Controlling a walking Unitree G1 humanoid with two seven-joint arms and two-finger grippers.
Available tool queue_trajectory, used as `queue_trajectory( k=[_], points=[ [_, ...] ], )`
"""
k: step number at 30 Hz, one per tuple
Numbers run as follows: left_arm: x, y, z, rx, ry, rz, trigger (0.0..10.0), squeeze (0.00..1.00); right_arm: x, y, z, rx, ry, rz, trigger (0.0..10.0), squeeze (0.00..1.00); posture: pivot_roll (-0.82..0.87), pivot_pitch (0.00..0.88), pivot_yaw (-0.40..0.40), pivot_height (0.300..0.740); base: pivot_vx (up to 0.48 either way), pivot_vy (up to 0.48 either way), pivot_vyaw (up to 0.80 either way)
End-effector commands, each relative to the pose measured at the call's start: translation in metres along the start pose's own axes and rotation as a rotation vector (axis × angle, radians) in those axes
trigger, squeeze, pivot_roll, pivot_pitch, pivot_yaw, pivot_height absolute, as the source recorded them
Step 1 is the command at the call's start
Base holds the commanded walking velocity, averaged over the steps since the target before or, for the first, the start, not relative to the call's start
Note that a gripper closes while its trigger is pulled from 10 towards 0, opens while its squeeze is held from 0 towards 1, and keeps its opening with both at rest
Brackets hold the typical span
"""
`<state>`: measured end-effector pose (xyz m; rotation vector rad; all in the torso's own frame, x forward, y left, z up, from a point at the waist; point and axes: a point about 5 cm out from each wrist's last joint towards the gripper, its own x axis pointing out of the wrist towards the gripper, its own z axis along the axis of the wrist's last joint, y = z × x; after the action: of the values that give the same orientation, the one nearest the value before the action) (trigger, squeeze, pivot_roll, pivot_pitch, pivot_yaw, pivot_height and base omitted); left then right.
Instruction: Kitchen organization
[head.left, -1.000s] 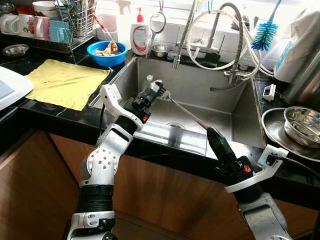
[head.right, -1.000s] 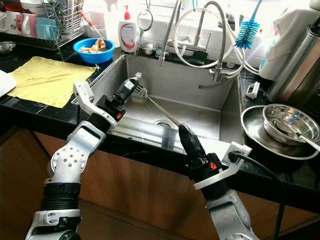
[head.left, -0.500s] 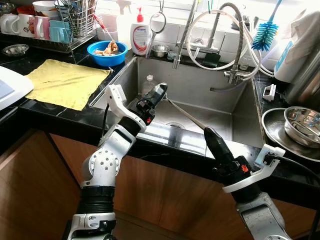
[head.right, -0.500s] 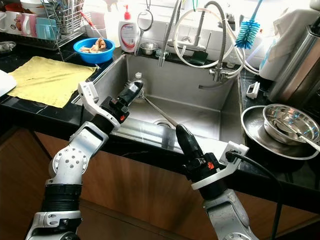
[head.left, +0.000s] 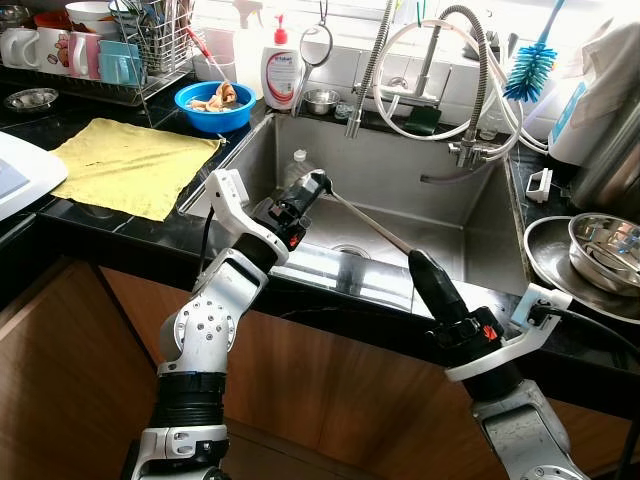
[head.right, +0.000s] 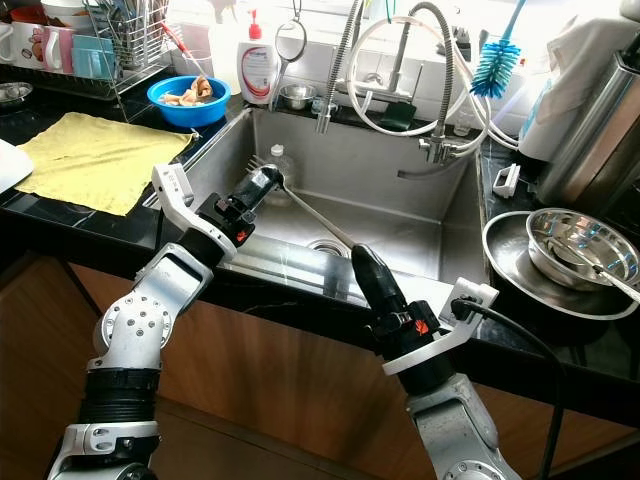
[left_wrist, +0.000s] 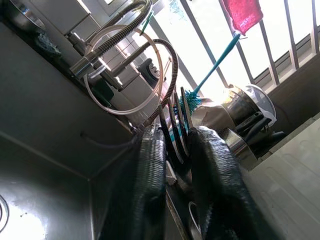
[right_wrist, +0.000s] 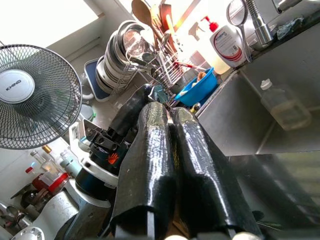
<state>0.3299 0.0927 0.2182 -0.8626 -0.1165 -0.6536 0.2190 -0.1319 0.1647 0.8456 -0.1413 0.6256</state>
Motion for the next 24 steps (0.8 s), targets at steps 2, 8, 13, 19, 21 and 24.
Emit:
queue_trajectory(
  k=[2, 8, 13, 19, 21, 24],
  points=[
    [0.003, -0.009, 0.002, 0.014, -0.01, -0.036, 0.0, 0.0, 0.001, -0.001, 0.0, -0.008, 0.001, -0.022, 10.0, 0.0, 0.06, 0.0, -0.077, 0.74, 0.0, 0.0, 0.0],
    [0.004, -0.01, 0.006, -0.003, -0.042, -0.036, 0.0, 0.0, 0.001, -0.004, -0.006, 0.004, 0.023, -0.046, 10.0, 0.0, 0.06, 0.0, -0.08, 0.74, 0.0, 0.0, 0.0],
    [0.004, -0.009, 0.008, -0.017, -0.055, -0.031, 0.0, 0.0, 0.003, -0.009, -0.012, 0.043, 0.011, -0.102, 10.0, 0.0, 0.06, 0.0, -0.081, 0.74, 0.0, 0.0, 0.0],
    [0.004, -0.008, 0.01, -0.042, -0.075, -0.025, 0.0, 0.0, 0.004, -0.017, -0.013, 0.051, 0.004, -0.156, 10.0, 1.0, 0.07, 0.0, -0.083, 0.74, 0.0, 0.0, 0.0],
    [0.004, -0.007, 0.011, -0.047, -0.08, -0.021, 0.0, 0.0, 0.004, -0.018, -0.014, 0.053, 0.001, -0.169, 10.0, 1.0, 0.07, 0.0, -0.083, 0.74, 0.0, 0.0, 0.0],
    [0.004, -0.005, 0.013, -0.062, -0.097, 0.0, 0.0, 0.0, 0.004, -0.019, -0.013, 0.053, -0.002, -0.171, 10.0, 1.0, 0.07, 0.0, -0.083, 0.74, 0.0, 0.0, 0.0]
  ],
)
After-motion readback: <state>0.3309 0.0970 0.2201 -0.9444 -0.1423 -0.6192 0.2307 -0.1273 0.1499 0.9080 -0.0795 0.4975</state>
